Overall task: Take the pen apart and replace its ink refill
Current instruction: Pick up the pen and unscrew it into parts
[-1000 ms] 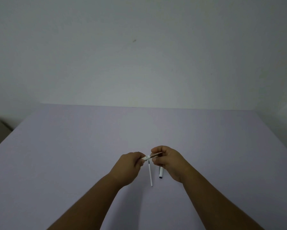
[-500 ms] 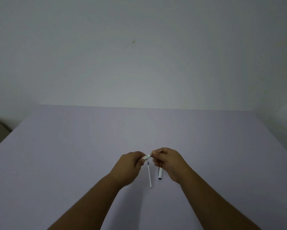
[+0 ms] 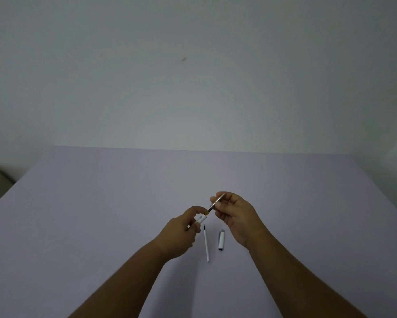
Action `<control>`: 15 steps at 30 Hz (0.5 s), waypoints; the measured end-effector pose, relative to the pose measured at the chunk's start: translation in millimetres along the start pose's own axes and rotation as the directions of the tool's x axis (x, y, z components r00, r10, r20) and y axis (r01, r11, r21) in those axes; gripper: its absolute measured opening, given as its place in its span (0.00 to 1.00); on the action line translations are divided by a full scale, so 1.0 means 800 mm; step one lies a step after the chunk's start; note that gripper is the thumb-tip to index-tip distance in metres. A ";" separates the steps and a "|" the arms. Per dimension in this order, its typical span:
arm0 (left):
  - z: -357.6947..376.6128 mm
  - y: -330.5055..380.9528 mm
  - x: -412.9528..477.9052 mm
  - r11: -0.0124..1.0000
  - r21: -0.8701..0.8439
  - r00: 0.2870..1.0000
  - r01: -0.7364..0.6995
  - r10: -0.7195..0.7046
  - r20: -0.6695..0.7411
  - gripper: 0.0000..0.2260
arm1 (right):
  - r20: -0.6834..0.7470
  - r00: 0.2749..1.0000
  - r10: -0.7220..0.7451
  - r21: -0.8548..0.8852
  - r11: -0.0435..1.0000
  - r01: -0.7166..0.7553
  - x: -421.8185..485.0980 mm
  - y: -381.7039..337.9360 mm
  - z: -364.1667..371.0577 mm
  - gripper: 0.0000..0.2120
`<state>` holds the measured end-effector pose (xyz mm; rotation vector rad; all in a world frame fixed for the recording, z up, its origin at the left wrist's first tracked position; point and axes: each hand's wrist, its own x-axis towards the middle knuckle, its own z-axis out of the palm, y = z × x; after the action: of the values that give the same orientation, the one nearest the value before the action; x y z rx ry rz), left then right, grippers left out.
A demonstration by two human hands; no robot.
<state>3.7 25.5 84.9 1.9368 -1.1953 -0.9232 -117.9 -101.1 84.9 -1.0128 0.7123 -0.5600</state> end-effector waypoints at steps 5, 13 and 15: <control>0.005 -0.007 0.003 0.996 -0.064 0.999 0.054 -0.054 0.004 0.13 | -0.210 0.977 -0.025 0.170 0.984 0.062 0.014 -0.011 -0.014 0.08; 0.029 -0.034 0.015 0.980 -0.155 0.992 0.122 -0.122 0.008 0.14 | -0.334 0.918 0.213 -0.694 0.604 -0.392 0.025 0.080 -0.072 0.15; 0.034 -0.040 0.018 0.978 -0.159 0.991 0.135 -0.133 0.021 0.15 | -0.353 0.922 0.160 -0.780 0.493 -0.385 0.022 0.096 -0.076 0.14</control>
<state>0.0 18.7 41.5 1.9022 -0.9735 -1.0666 -144.7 -114.8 -10.2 -1.7091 1.4165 0.0113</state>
